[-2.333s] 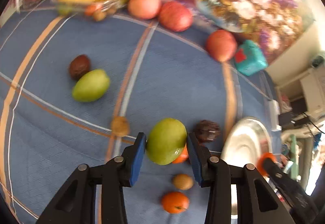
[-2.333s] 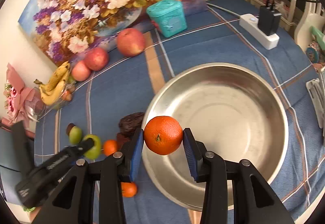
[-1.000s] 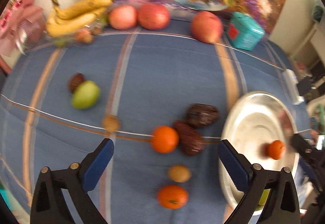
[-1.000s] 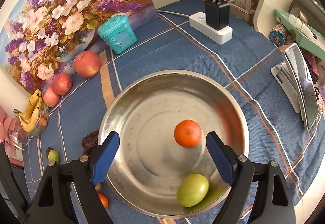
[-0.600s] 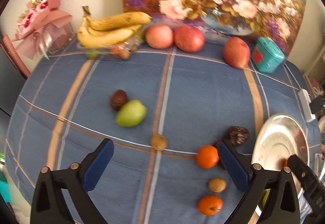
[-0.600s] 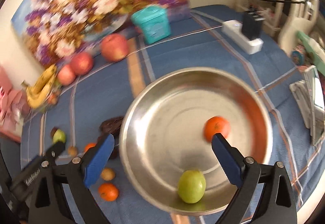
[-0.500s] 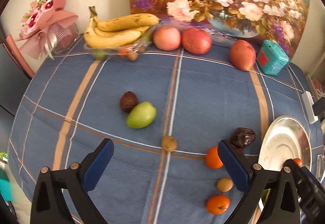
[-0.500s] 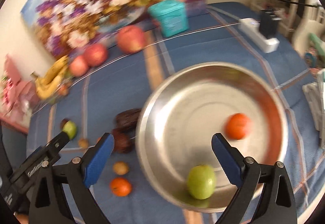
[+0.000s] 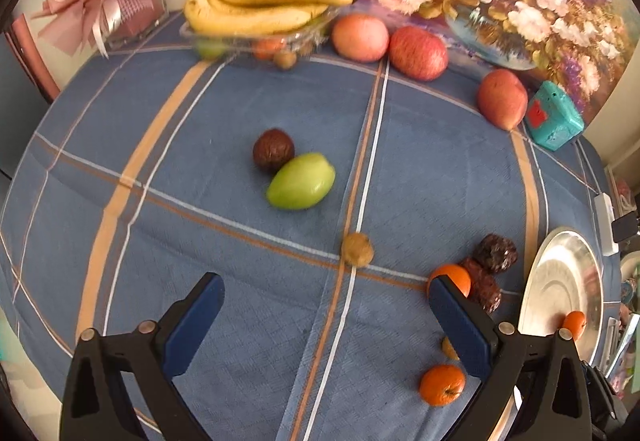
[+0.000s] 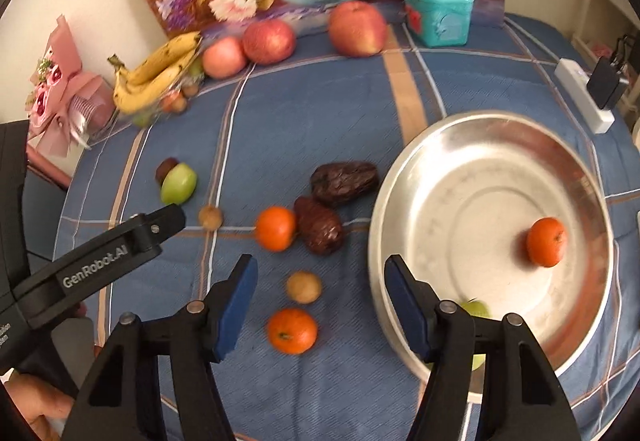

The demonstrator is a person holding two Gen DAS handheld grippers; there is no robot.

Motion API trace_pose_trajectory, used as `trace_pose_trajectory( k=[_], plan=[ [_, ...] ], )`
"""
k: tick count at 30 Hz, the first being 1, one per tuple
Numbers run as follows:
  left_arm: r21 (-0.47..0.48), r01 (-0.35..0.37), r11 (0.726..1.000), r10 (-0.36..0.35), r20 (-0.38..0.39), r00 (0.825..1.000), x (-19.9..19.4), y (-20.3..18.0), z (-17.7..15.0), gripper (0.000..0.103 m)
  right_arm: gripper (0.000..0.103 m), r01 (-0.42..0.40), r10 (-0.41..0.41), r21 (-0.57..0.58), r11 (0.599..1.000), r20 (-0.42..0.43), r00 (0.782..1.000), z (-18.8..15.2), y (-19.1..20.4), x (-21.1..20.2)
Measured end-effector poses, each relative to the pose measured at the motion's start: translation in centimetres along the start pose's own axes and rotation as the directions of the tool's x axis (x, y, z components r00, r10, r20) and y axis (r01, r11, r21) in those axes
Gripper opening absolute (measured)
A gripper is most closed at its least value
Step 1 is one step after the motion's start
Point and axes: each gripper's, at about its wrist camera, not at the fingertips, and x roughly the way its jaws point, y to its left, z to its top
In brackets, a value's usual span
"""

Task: Organize fruits
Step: 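Lift both open tools out of the steel bowl, then grasp a tangerine with the left tool while the right tool grasps a small brown fruit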

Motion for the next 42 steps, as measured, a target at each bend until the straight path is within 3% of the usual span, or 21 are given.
trace_pose_trajectory(
  k=[3,8,14,19,21,28,31,32,35,37,41,42],
  plan=[
    [-0.020,0.022,1.000,-0.022,-0.031,0.999,0.3,0.3,-0.7,0.103,0.057,-0.003,0.002,0.013,1.000,0.004,1.000,-0.3,-0.2,-0.2],
    [0.013,0.043,0.999,-0.041,-0.093,0.995,1.1,-0.7,-2.5,0.101,0.057,0.102,-0.103,0.043,0.994,0.018,0.995,-1.1,-1.4,-1.1],
    [0.044,0.128,0.991,-0.119,-0.165,0.979,1.3,-2.2,-5.3,0.094,0.057,0.128,-0.129,0.114,0.985,0.006,0.992,-2.3,-3.2,-1.4],
    [0.003,0.238,0.971,-0.232,-0.217,0.948,1.8,-2.8,-6.4,0.087,0.057,0.134,-0.140,0.157,0.979,0.031,0.990,-2.7,-4.2,-2.1],
    [0.009,0.254,0.967,-0.245,-0.234,0.941,2.1,-3.3,-6.7,0.083,0.057,0.128,-0.135,0.165,0.978,0.031,0.990,-2.9,-4.5,-2.3],
    [0.033,0.304,0.952,-0.283,-0.280,0.917,3.5,-5.5,-7.1,0.056,0.057,0.110,-0.118,0.178,0.978,0.035,0.992,-2.6,-4.8,-2.2],
    [0.029,0.346,0.938,-0.322,-0.298,0.898,3.8,-6.4,-7.1,0.038,0.057,0.108,-0.116,0.176,0.978,0.037,0.993,-2.5,-4.7,-2.2],
    [0.032,0.355,0.934,-0.329,-0.305,0.894,3.8,-6.8,-7.2,0.037,0.057,0.107,-0.115,0.176,0.979,0.037,0.993,-2.5,-4.7,-2.2],
    [0.049,0.348,0.936,-0.318,-0.303,0.898,3.5,-7.2,-7.3,0.037,0.057,0.101,-0.108,0.176,0.979,0.035,0.993,-2.4,-4.7,-2.1],
    [0.012,0.334,0.943,-0.316,-0.285,0.905,3.4,-6.5,-7.0,0.036,0.057,0.096,-0.103,0.177,0.980,0.029,0.994,-2.4,-4.7,-1.8],
    [-0.048,0.218,0.975,-0.223,-0.153,0.963,2.0,-3.4,-5.3,0.036,0.057,0.063,-0.067,0.140,0.988,0.027,0.997,-2.2,-3.7,-1.0],
    [-0.066,0.203,0.977,-0.210,-0.133,0.969,2.0,-2.9,-5.0,0.036,0.056,0.044,-0.047,0.127,0.991,0.025,0.999,-2.2,-3.2,-0.7]
  ],
)
